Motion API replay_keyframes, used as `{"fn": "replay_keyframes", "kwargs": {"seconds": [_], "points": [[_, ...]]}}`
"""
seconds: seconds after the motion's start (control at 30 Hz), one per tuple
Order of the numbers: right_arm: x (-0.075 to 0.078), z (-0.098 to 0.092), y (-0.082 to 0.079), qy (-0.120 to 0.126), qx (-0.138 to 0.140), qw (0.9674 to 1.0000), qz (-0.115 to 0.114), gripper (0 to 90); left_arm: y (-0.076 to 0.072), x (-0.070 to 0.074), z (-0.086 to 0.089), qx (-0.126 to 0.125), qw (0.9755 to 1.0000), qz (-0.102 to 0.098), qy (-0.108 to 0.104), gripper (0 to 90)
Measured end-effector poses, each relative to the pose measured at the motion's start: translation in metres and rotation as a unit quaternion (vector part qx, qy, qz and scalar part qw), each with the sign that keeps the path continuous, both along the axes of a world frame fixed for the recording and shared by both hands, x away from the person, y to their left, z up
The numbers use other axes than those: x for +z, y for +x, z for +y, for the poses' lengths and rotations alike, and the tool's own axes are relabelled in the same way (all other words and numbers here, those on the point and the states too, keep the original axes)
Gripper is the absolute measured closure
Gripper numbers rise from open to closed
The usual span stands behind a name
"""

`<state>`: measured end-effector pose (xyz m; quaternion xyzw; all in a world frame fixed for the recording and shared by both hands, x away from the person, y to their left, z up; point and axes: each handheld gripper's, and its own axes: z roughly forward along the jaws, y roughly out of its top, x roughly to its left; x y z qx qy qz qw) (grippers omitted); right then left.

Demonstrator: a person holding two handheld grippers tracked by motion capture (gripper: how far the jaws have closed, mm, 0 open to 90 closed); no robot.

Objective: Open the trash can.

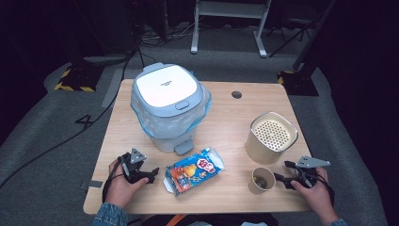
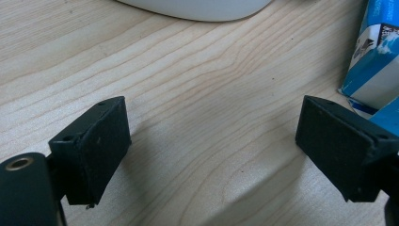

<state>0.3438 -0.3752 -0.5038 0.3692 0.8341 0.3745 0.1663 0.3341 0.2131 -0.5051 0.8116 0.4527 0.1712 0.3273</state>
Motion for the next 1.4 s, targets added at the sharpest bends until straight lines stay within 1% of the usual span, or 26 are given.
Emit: {"fn": "replay_keyframes", "kwargs": {"seconds": [0.27, 0.4, 0.43, 0.53, 0.6, 0.63, 0.67, 0.7, 0.73, 0.77, 0.8, 0.83, 0.87, 0.93, 0.97, 1.0, 1.03, 1.07, 1.1, 1.17, 1.23, 1.3, 1.33, 1.37, 1.4], "points": [[0.0, 0.0, 0.0, -0.001, 0.0, 1.0, 0.0, 24.2, -0.001, 0.0, 0.0, 0.004, 1.0, 0.003, -0.001, 10.9], [0.0, 0.0, 0.0, 0.0, 0.0, 1.0, 0.0, 24.2, 0.0, 0.0, 0.001, 0.006, 1.0, -0.001, -0.001, 12.2], [0.0, 0.0, 0.0, 0.0, 0.0, 1.0, 0.0, 24.2, 0.0, 0.0, 0.001, 0.01, 0.9999, -0.002, -0.005, 14.6], [0.0, 0.0, 0.0, 0.0, 0.0, 1.0, 0.0, 24.2, 0.0, 0.001, 0.003, 0.011, 0.9999, -0.006, -0.005, 18.9], [0.0, 0.0, 0.0, 0.0, 0.0, 1.0, 0.0, 24.2, 0.0, 0.003, 0.005, 0.009, 0.9999, -0.007, -0.004, 26.3], [0.0, 0.0, 0.0, 0.0, 0.0, 1.0, 0.0, 24.2, 0.0, 0.003, 0.005, 0.009, 0.9999, -0.007, -0.004, 31.5], [0.0, 0.0, 0.0, 0.0, 0.0, 1.0, -0.001, 24.2, -0.002, 0.008, 0.007, 0.002, 1.0, 0.004, 0.008, 37.5], [0.0, 0.0, 0.0, 0.0, 0.0, 1.0, 0.0, 24.2, -0.003, 0.011, 0.007, 0.001, 1.0, 0.004, 0.009, 39.0], [0.0, 0.0, 0.0, 0.0, 0.0, 1.0, 0.0, 24.2, -0.004, 0.014, 0.007, -0.003, 1.0, 0.002, 0.006, 40.0], [0.0, 0.0, 0.0, 0.0, 0.0, 1.0, 0.0, 24.2, -0.005, 0.017, 0.007, -0.007, 1.0, -0.001, -0.002, 41.0], [0.0, 0.0, 0.0, 0.0, 0.0, 1.0, 0.0, 24.2, -0.006, 0.02, 0.007, -0.009, 0.9999, 0.002, -0.01, 41.7], [0.0, 0.0, 0.0, 0.0, 0.0, 1.0, 0.0, 24.2, -0.006, 0.023, 0.007, -0.012, 0.9998, 0.0, -0.014, 42.9], [0.0, 0.0, 0.0, 0.0, 0.0, 1.0, 0.0, 24.2, -0.007, 0.025, 0.007, -0.015, 0.9998, -0.003, -0.015, 44.7], [0.0, 0.0, 0.0, 0.0, 0.0, 1.0, 0.0, 24.2, -0.007, 0.027, 0.007, -0.018, 0.9997, -0.002, -0.019, 47.4], [0.0, 0.0, 0.0, 0.0, 0.0, 1.0, 0.0, 24.2, -0.008, 0.031, 0.008, -0.025, 0.9994, 0.0, -0.023, 48.5], [0.0, 0.0, 0.0, 0.0, 0.0, 1.0, 0.0, 24.2, -0.008, 0.035, 0.009, -0.034, 0.9989, -0.003, -0.032, 48.8], [0.0, 0.0, 0.0, 0.0, 0.0, 1.0, 0.0, 24.2, -0.009, 0.039, 0.011, -0.041, 0.9985, -0.004, -0.036, 49.5], [0.0, 0.0, 0.0, 0.0, 0.0, 1.0, 0.0, 24.2, -0.01, 0.044, 0.013, -0.049, 0.9981, -0.007, -0.038, 51.0], [0.0, 0.0, 0.0, 0.0, 0.0, 1.0, 0.0, 24.2, -0.01, 0.044, 0.013, -0.049, 0.9981, -0.007, -0.038, 51.8], [0.0, 0.0, 0.0, 0.0, 0.0, 1.0, 0.0, 24.2, -0.014, 0.056, 0.018, -0.066, 0.9967, -0.017, -0.044, 53.7], [0.0, 0.0, 0.0, 0.0, 0.0, 1.0, 0.0, 24.2, -0.016, 0.063, 0.02, -0.077, 0.9957, -0.019, -0.049, 56.0], [0.0, 0.0, 0.0, 0.0, 0.0, 1.0, 0.0, 24.2, -0.019, 0.074, 0.021, -0.099, 0.9934, -0.022, -0.054, 57.8], [0.0, 0.0, 0.0, 0.0, 0.0, 1.0, 0.0, 24.2, -0.019, 0.074, 0.021, -0.099, 0.9934, -0.022, -0.054, 57.8], [0.0, 0.0, 0.0, 0.0, 0.0, 1.0, 0.0, 24.2, -0.02, 0.081, 0.022, -0.115, 0.9912, -0.028, -0.059, 58.2], [0.0, 0.0, 0.0, 0.0, 0.0, 1.0, 0.0, 24.2, -0.021, 0.086, 0.022, -0.125, 0.9896, -0.03, -0.064, 58.8]]}}
